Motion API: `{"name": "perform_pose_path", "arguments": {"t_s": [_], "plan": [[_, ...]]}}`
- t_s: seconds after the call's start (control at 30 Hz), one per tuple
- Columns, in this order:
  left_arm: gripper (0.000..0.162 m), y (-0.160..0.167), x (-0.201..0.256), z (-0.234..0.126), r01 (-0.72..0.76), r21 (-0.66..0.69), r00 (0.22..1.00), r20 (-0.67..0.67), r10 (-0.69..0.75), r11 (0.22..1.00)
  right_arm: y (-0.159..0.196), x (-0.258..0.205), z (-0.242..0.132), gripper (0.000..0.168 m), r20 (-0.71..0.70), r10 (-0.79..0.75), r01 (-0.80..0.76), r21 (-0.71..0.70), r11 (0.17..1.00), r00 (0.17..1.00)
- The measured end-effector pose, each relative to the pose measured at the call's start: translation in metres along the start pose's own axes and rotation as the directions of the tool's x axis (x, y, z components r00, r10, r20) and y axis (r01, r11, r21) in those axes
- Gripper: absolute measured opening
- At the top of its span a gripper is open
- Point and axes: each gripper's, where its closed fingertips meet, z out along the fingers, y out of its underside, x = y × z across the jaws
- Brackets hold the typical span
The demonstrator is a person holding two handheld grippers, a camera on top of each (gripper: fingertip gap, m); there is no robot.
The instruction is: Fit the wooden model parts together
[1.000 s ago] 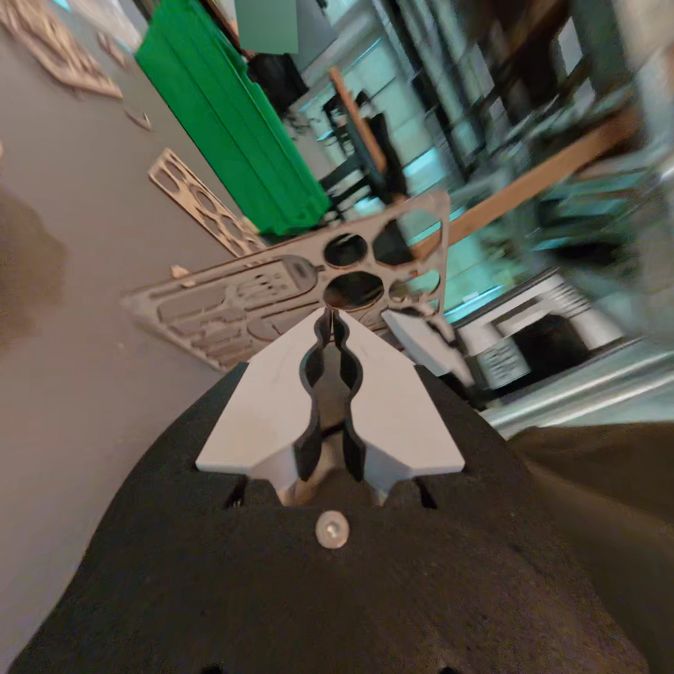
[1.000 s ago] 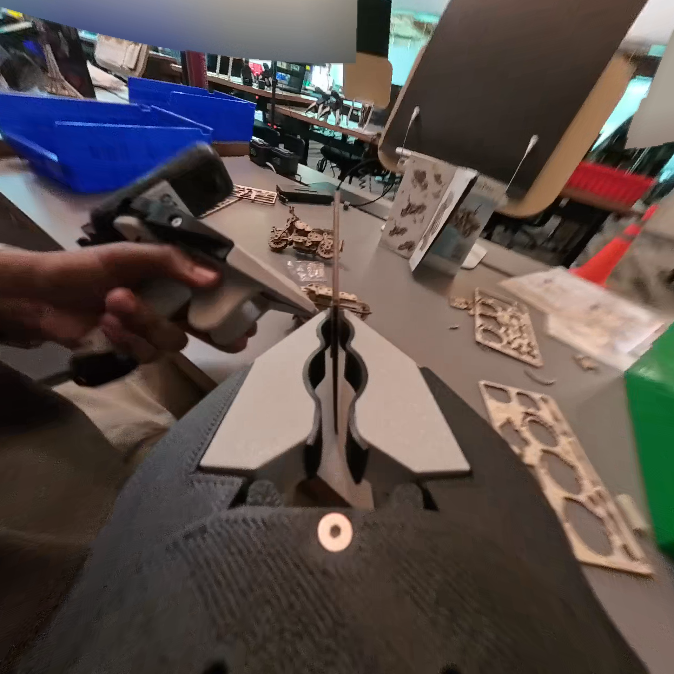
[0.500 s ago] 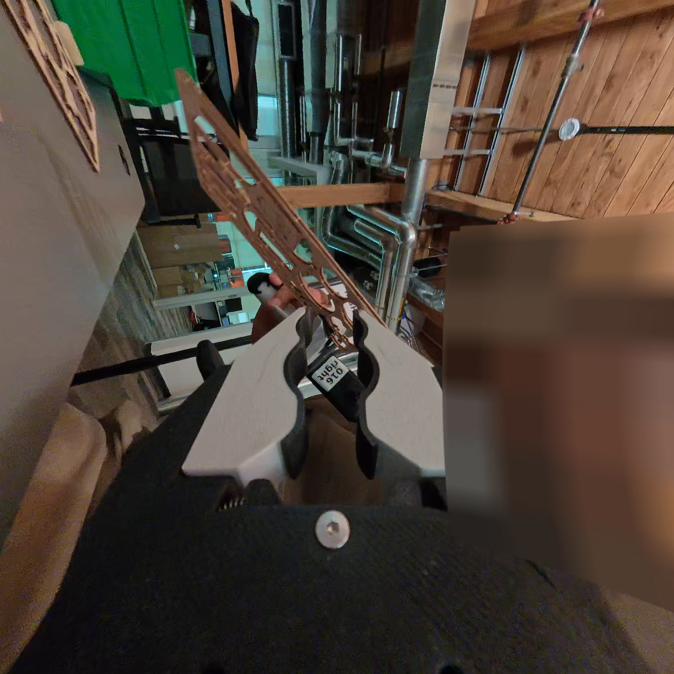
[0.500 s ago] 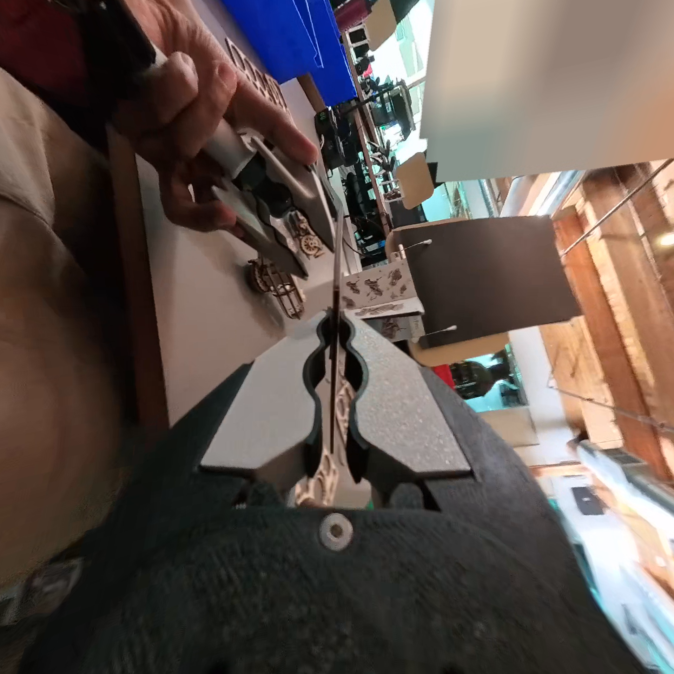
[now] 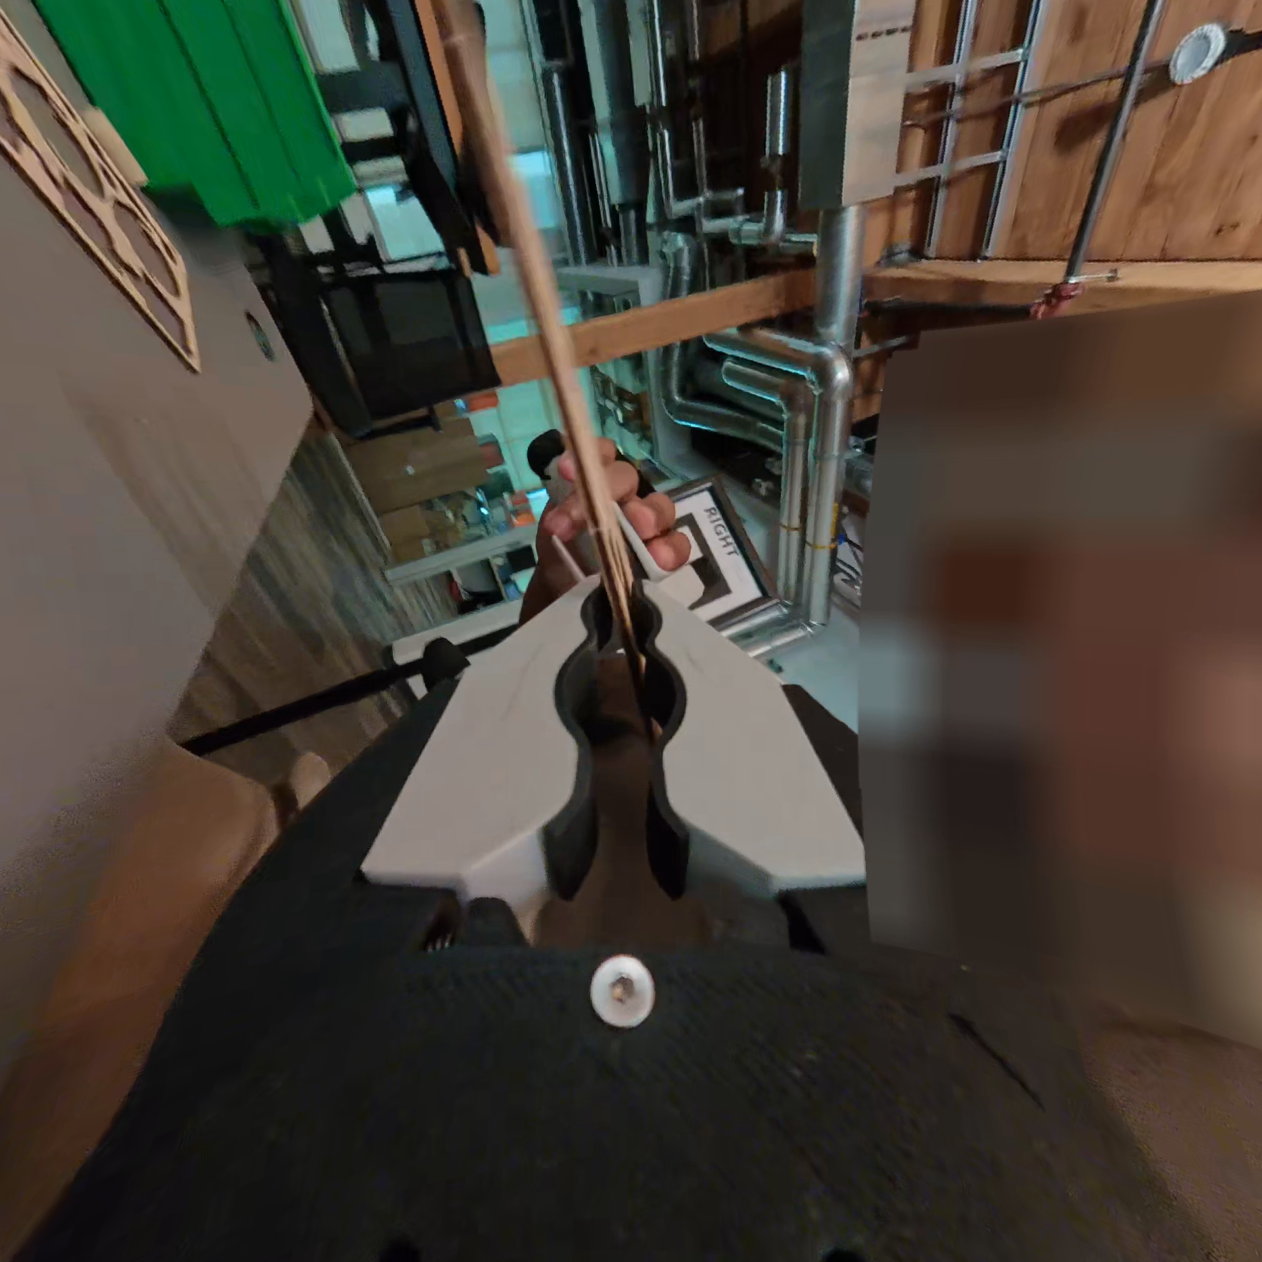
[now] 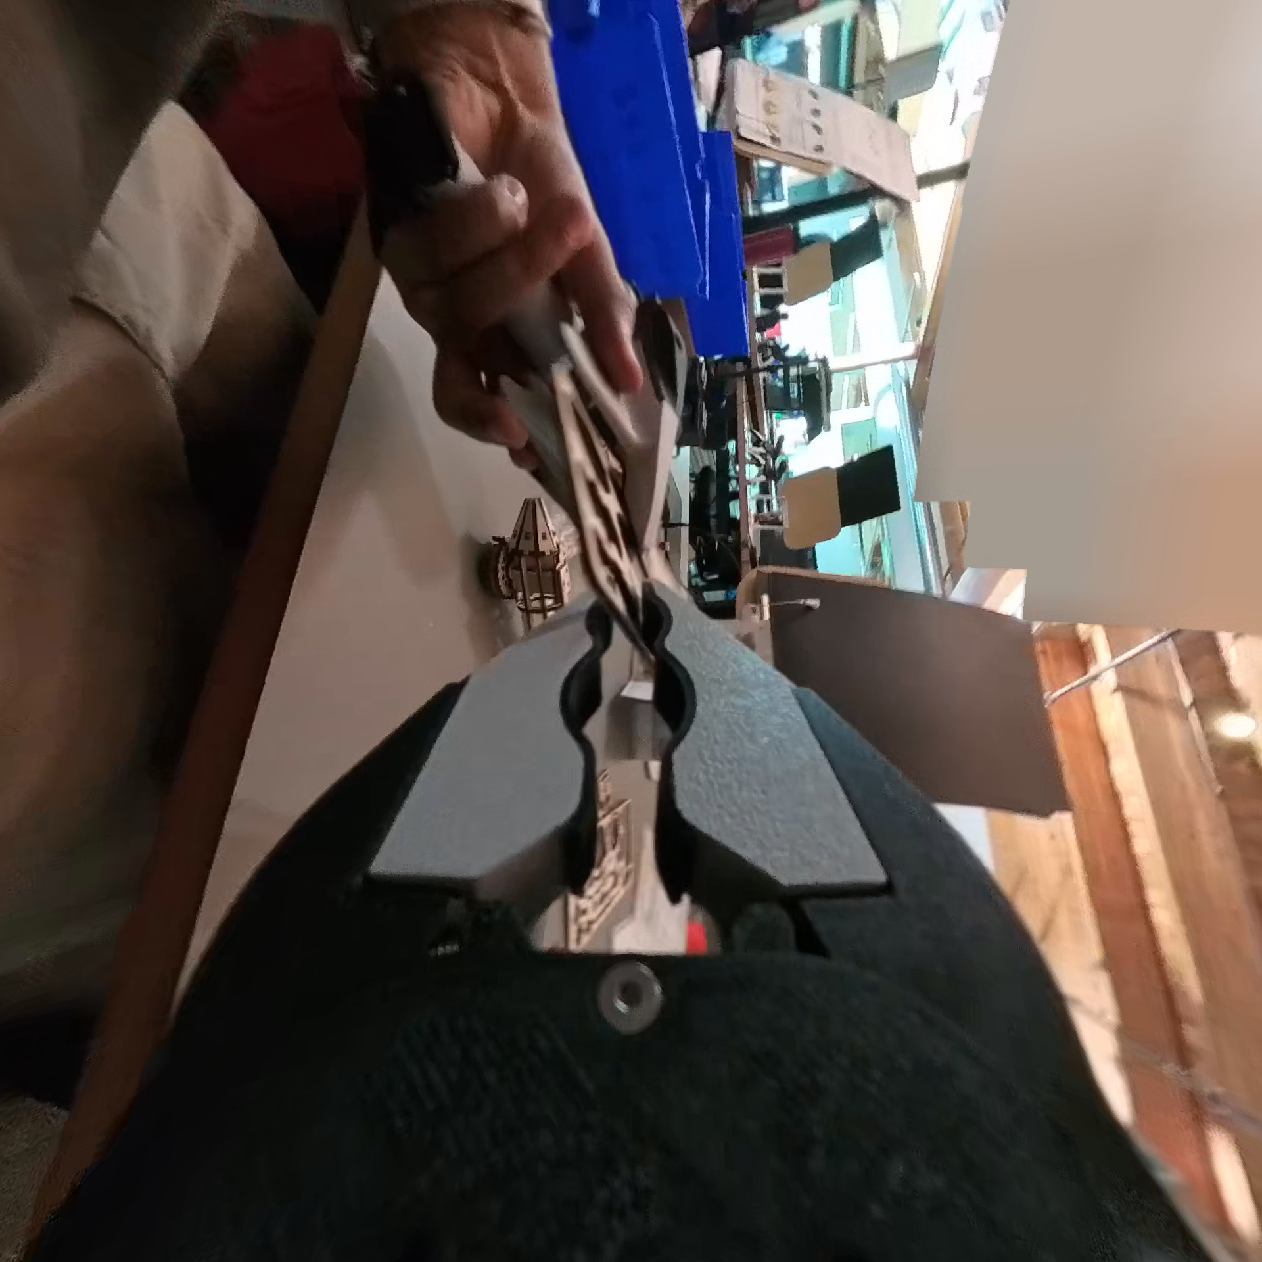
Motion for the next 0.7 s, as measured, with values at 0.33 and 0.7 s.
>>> {"name": "perform_pose_path", "arguments": {"t_s": [0.33,0.7], "plan": [[0.001,-0.071,-0.017,-0.054,-0.335,0.249,0.914,0.32,0.249,0.909,0.071,-0.01,0.042,0.07,0.027,0.875,-0.875,0.019,0.483,0.483],[0.001,-0.091,-0.017,-0.044,-0.544,0.109,0.78,0.432,0.453,0.832,0.078,0.02,0.095,0.022,0.42,0.669,-0.736,0.003,-0.677,-0.613]]}}
